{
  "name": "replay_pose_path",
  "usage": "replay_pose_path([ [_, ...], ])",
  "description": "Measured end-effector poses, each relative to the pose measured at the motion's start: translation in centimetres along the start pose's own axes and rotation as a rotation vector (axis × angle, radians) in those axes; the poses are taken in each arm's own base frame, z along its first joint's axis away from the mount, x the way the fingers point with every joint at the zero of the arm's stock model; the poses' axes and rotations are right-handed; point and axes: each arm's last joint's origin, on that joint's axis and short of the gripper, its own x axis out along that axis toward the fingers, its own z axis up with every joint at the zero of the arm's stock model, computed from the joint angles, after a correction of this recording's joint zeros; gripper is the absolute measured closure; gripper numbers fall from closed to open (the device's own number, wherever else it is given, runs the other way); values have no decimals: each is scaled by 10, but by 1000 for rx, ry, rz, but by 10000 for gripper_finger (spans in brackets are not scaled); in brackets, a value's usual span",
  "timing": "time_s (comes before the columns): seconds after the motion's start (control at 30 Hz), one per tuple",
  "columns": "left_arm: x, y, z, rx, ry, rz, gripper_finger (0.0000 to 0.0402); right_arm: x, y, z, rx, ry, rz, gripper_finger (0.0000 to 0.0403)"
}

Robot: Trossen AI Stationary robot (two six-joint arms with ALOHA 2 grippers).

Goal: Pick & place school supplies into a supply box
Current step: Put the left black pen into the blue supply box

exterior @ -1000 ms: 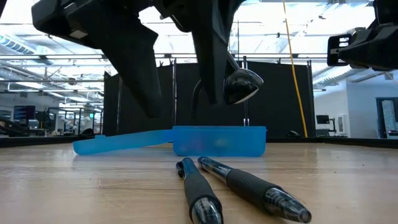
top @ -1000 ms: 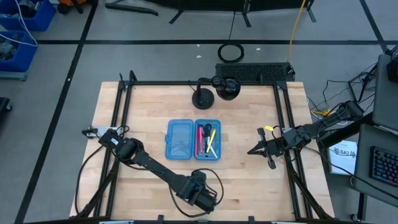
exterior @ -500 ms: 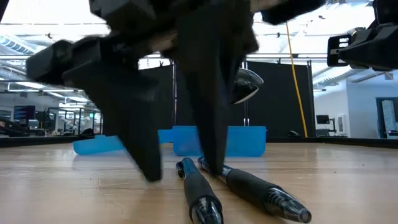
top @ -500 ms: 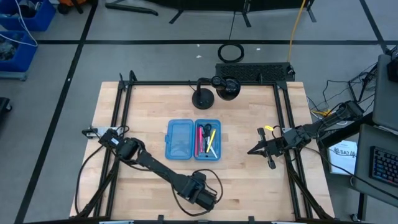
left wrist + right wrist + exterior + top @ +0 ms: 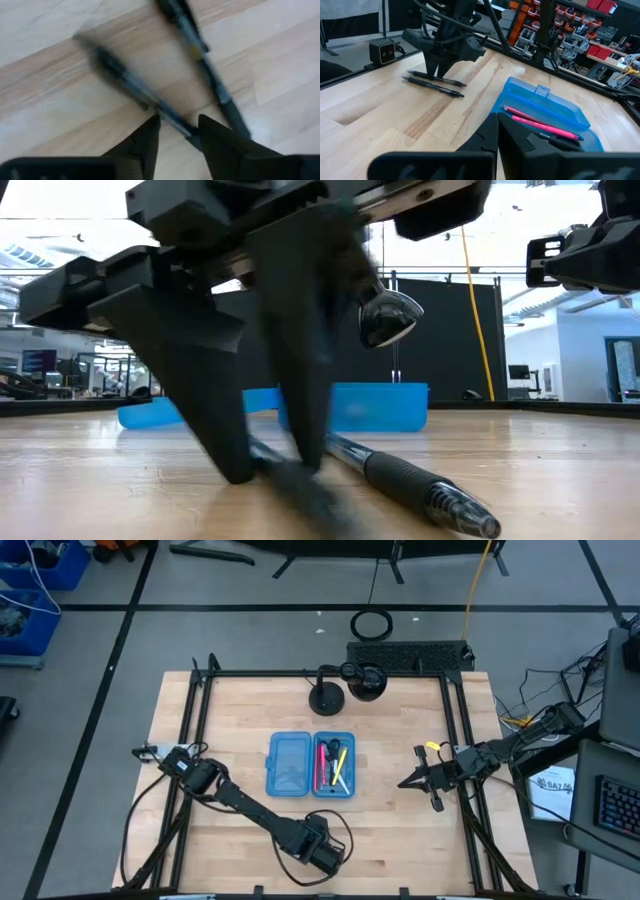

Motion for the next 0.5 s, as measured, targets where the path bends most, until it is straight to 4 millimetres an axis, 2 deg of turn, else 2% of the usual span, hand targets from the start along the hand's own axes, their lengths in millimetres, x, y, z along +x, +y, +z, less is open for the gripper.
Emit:
replay_pose_path([
  [0.37, 3, 10, -4, 88, -1, 76, 360, 0, 0, 1, 13, -6, -2, 403],
  [0.5, 3, 10, -4, 119, -11, 74, 379, 0, 0, 1, 19, -6, -2, 403],
])
